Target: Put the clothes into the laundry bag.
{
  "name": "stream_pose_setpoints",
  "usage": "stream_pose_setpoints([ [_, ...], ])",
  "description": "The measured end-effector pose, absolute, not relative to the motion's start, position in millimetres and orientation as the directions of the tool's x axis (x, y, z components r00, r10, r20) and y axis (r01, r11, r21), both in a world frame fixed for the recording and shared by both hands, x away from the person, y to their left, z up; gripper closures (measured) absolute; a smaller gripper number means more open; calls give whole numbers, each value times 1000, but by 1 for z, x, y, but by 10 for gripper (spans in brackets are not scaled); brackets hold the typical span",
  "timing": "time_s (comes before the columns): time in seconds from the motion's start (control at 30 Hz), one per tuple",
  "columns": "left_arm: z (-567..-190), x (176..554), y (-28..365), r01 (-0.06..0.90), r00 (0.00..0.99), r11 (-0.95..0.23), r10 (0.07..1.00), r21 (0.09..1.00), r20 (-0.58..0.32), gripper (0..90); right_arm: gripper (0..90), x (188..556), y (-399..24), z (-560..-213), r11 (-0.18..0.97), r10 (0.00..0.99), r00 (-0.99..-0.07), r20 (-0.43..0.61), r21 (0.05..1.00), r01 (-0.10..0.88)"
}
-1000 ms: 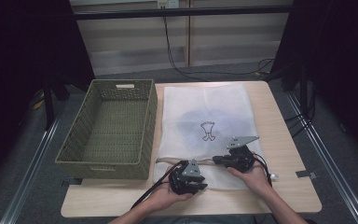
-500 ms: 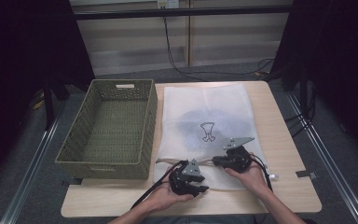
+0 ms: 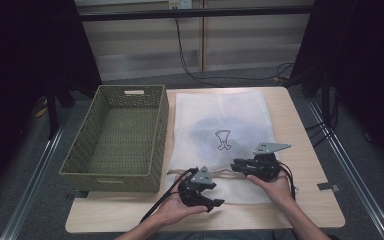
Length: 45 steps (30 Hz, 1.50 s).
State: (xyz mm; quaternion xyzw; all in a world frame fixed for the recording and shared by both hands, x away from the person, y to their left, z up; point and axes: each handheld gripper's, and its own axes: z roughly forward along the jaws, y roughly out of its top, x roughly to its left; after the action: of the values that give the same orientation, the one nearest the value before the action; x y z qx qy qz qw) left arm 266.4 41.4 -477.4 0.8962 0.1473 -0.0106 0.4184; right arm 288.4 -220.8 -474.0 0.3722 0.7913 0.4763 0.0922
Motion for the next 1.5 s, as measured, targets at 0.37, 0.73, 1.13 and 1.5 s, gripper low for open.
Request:
stream_pose_setpoints([
  [0.37, -445, 267, 74, 266, 935, -555, 348, 788, -71, 213, 515, 276, -227, -455, 188, 686, -698, 204, 877, 442],
  [0.73, -411, 261, 131, 285, 879, -425, 473, 859, -57, 221, 460, 262, -238, -444, 164, 702, -683, 200, 888, 429],
  [1.13, -403, 242, 181, 270, 821, -316, 568, 910, -46, 220, 431, 236, -274, -441, 83, 714, -661, 229, 911, 404],
  [1.5, -404, 231, 220, 270, 759, -262, 649, 926, -37, 231, 368, 217, -302, -449, 31, 778, -597, 196, 937, 348],
])
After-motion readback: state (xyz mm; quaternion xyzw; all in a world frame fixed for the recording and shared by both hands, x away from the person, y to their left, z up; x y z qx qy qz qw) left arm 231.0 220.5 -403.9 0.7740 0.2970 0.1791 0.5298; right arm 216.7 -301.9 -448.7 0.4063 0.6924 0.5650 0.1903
